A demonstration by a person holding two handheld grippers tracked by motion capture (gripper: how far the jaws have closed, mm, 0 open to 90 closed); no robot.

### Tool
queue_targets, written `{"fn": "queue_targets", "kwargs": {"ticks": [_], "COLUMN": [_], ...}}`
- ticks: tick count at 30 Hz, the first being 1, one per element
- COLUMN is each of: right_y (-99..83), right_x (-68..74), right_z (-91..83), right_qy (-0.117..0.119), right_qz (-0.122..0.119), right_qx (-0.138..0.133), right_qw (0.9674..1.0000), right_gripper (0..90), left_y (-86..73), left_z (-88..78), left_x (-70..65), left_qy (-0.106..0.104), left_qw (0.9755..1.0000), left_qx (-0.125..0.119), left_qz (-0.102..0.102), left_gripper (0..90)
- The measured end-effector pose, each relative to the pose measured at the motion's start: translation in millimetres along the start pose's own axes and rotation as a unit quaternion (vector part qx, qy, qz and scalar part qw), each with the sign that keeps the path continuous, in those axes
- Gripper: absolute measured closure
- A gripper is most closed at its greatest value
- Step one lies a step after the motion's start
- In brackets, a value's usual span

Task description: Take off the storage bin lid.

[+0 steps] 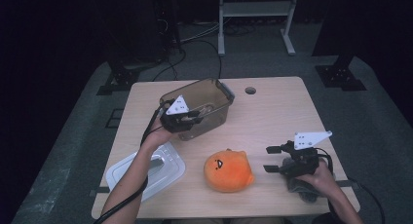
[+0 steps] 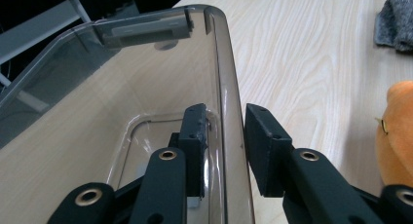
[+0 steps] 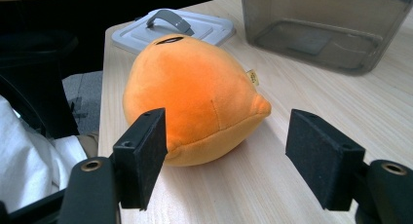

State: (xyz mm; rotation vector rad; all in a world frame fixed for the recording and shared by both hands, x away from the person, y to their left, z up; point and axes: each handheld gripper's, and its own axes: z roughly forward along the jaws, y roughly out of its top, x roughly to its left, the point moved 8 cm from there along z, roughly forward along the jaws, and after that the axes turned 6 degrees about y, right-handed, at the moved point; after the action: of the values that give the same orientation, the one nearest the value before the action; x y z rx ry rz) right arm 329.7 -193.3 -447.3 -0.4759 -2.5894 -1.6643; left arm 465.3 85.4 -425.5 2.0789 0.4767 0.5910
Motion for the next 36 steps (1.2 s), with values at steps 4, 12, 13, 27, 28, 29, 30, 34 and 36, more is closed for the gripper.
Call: {"fn": "queue_targets", "kwargs": {"ticks": [4,12,13,27,28,29,30,34,36], "right_y": [-0.2,-0.1,-0.1,0.2,0.0,-0.4,-0.4,-0.2,-0.2], "right_x": [0.3,0.7,0.7,0.1,0.1,-0.4,-0.4,-0.5,-0.5], "right_z": [-0.2,-1.0,-1.1,-1.0,-0.9,-0.8,-0.8,-0.8,-1.0], "right_qy": [0.000,-0.001,-0.001,-0.001,-0.001,-0.001,-0.001,-0.002,-0.002], "right_qz": [0.000,0.000,0.000,0.000,0.001,0.002,0.002,0.002,0.003], "right_qx": [0.001,0.000,0.000,0.000,0.001,0.001,0.001,0.001,0.001], "right_qw": [1.0000,1.0000,1.0000,1.0000,1.0000,1.0000,1.0000,1.0000,1.0000], "right_gripper": [30.4,30.4,30.4,30.4,30.4,30.3,30.3,30.3,30.3], "left_y": [-0.3,1.9,1.8,0.4,0.4,0.8,1.0,2.7,3.8], "left_z": [1.3,4.3,4.2,-2.5,-3.2,-3.5,-3.9,-4.4,-4.0], "left_x": [0.8,-1.9,-1.6,-13.9,-15.0,-16.9,-18.2,-23.4,-27.2], "left_qy": [0.000,-0.006,-0.007,-0.048,-0.053,-0.058,-0.062,-0.077,-0.087], "left_qw": [1.0000,0.9999,0.9999,0.9980,0.9975,0.9972,0.9968,0.9956,0.9945], "left_qx": [0.004,0.012,0.012,0.016,0.017,0.016,0.016,0.014,0.014], "left_qz": [0.002,0.007,0.008,0.037,0.043,0.044,0.047,0.052,0.057], "left_gripper": [69.2,77.9,77.9,79.5,79.5,79.5,79.5,79.6,79.5]}}
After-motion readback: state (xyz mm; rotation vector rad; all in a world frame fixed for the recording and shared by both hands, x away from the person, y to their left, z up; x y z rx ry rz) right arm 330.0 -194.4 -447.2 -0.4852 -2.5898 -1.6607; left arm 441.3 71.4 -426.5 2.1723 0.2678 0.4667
